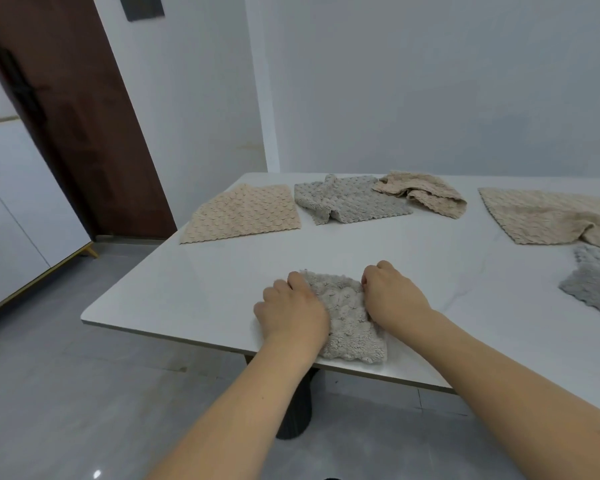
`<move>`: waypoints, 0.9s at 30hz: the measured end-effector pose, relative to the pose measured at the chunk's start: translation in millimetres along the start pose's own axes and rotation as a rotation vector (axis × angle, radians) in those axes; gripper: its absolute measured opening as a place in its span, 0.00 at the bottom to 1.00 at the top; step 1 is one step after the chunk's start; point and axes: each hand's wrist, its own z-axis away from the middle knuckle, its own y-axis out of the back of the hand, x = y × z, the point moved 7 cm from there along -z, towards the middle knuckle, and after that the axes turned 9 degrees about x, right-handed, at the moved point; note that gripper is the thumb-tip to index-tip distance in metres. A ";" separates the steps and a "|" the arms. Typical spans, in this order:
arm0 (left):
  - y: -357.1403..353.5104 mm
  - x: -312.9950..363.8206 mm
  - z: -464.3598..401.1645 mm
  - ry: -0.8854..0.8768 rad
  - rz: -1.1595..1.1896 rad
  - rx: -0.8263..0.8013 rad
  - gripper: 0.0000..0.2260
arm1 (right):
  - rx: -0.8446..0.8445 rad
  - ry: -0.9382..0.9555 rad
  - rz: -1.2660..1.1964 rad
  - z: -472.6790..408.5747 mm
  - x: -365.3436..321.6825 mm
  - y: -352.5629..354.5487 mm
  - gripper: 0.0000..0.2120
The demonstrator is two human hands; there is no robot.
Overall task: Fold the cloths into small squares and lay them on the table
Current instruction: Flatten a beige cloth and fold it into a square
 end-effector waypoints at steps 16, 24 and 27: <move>-0.2 -110.2 -152.2 0.051 0.089 0.093 0.18 | -0.017 0.321 -0.112 -148.0 -102.2 -20.3 0.16; -39.9 -147.4 -230.6 0.021 -0.094 0.198 0.11 | -0.069 0.490 0.131 -216.8 -133.1 -80.1 0.14; -44.9 -151.1 -246.0 0.012 -0.129 0.297 0.10 | 0.038 0.525 0.152 -225.3 -135.9 -84.4 0.12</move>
